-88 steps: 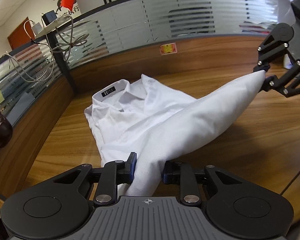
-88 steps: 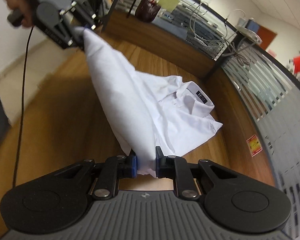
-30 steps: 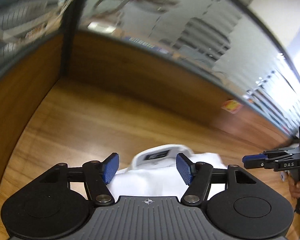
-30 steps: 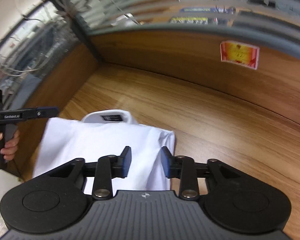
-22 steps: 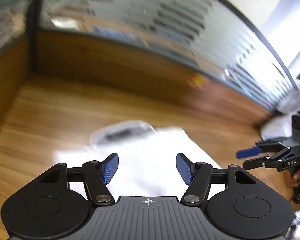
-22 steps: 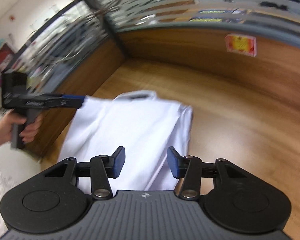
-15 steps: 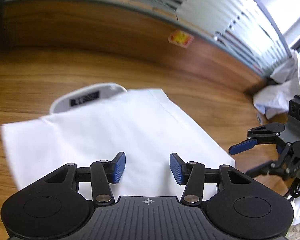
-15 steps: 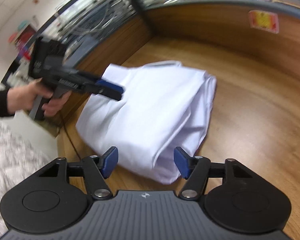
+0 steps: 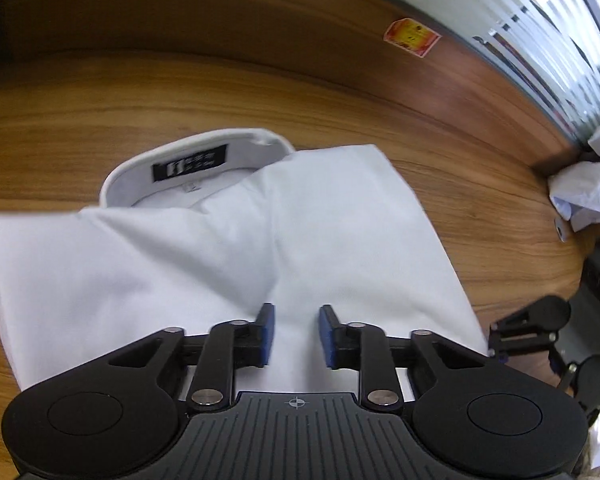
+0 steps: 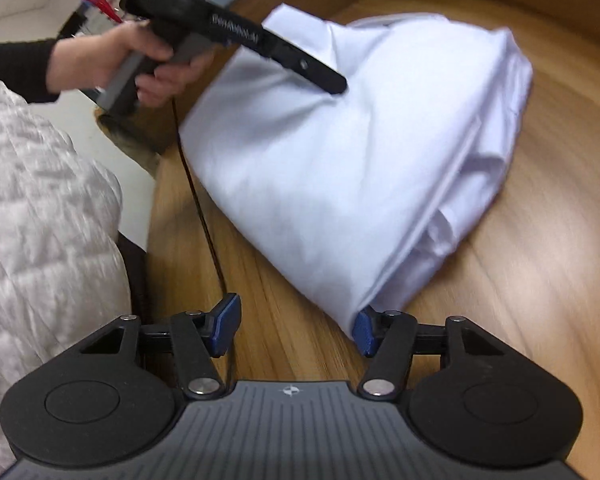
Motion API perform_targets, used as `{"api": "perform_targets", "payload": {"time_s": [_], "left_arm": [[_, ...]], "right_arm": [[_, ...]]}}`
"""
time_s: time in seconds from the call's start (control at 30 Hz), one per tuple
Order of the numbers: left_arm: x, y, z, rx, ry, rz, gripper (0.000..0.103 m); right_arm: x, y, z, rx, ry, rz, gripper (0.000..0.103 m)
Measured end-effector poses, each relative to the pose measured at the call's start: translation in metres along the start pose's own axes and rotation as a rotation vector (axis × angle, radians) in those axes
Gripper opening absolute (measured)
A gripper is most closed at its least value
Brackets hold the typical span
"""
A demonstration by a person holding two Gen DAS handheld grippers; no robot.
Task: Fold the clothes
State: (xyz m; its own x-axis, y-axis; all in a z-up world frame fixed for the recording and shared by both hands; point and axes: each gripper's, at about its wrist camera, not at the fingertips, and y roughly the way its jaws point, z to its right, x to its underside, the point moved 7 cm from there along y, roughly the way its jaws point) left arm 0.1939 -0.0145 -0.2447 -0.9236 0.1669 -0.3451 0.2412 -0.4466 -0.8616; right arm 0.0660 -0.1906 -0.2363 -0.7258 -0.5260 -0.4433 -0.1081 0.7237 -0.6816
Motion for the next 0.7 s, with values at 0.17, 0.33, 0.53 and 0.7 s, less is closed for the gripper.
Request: {"api": "perform_targets", "payload": {"time_s": [0.17,0.33,0.53,0.7], "left_arm": [[0.001,-0.015,-0.001,0.032,-0.007,0.046,0.035],[0.013,-0.062,0.007,0.064,0.056,0.157,0.062],[0.053,-0.119,0.001,0.080,0.132,0.237,0.081],[0.096,-0.142,-0.010,0.037,0.225,0.255,0.089]], "right_arm": [[0.004,-0.028,-0.016,0.109,0.060,0.076,0.064],[-0.007,-0.065,-0.046,0.247,0.057,0.172,0.064],[-0.046,-0.066,-0.066,0.423,0.092,0.233,0.071],[-0.083,-0.031,-0.057,0.530,0.143,0.245,0.080]]}}
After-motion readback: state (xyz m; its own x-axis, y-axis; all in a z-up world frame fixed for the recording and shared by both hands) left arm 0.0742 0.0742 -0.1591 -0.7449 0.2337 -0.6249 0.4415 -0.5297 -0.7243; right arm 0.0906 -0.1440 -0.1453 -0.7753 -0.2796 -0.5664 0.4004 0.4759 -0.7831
